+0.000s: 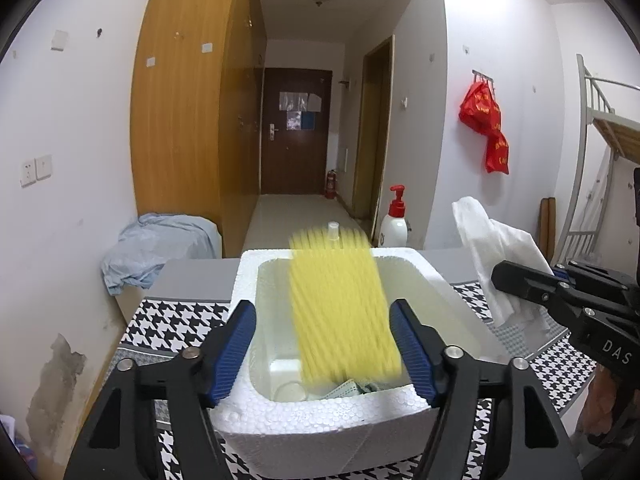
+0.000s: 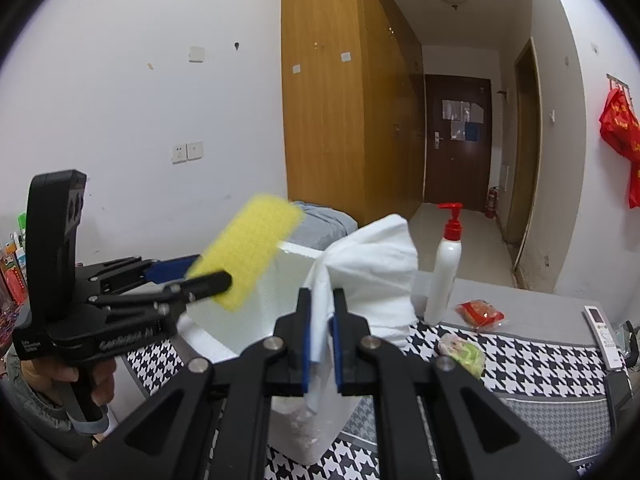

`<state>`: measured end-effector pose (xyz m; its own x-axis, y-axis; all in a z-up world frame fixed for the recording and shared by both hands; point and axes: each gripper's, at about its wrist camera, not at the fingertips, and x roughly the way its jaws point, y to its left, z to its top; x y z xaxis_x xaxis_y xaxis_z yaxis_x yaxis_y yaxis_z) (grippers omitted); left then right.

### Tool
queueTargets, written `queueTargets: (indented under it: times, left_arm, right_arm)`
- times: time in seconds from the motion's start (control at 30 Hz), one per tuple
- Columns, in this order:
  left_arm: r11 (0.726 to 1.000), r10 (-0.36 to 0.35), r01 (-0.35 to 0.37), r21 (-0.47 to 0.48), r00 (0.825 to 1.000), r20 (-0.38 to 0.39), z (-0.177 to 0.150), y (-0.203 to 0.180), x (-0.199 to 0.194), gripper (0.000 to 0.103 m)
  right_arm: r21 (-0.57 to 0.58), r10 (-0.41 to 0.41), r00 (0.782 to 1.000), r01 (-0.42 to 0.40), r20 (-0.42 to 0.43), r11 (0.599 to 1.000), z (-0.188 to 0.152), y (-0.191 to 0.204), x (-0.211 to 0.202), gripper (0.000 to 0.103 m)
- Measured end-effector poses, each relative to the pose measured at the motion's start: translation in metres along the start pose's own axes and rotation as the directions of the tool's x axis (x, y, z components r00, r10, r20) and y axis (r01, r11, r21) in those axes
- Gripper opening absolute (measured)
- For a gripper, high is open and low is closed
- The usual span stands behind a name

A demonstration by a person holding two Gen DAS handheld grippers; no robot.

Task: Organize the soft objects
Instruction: 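Lower the yellow net into the foam box with the left tool while right holds tissue, then lower the white tissue into the foam box and open the right tool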

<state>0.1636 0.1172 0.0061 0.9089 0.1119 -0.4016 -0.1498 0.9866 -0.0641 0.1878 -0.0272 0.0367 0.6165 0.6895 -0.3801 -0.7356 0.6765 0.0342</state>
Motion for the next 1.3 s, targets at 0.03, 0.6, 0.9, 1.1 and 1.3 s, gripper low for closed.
queueTargets:
  times: [0.03, 0.6, 0.9, 1.1, 1.3]
  left_arm:
    - [1.000, 0.002, -0.002, 0.003, 1.000, -0.001, 0.000, 0.000, 0.000, 0.079]
    - [0.999, 0.042, -0.041, -0.004, 0.998, 0.036, -0.003, 0.009, -0.017, 0.102]
    - [0.998, 0.056, -0.054, -0.039, 0.997, 0.056, -0.009, 0.030, -0.031, 0.102]
    - [0.997, 0.066, -0.063, -0.046, 0.996, 0.061, -0.010, 0.041, -0.035, 0.102]
    - [0.996, 0.071, -0.067, -0.056, 0.996, 0.061, -0.010, 0.050, -0.035, 0.102]
  right_arm:
    - [0.001, -0.002, 1.000, 0.002, 0.000, 1.000, 0.000, 0.000, 0.000, 0.011]
    - [-0.009, -0.010, 1.000, 0.010, 0.006, 1.000, 0.004, 0.007, 0.000, 0.011]
    - [-0.025, 0.008, 1.000, -0.008, -0.015, 1.000, 0.008, 0.022, 0.016, 0.011]
    - [-0.028, 0.020, 1.000, -0.020, -0.018, 0.999, 0.012, 0.030, 0.027, 0.011]
    - [-0.028, 0.035, 0.999, -0.036, -0.033, 0.999, 0.014, 0.036, 0.041, 0.011]
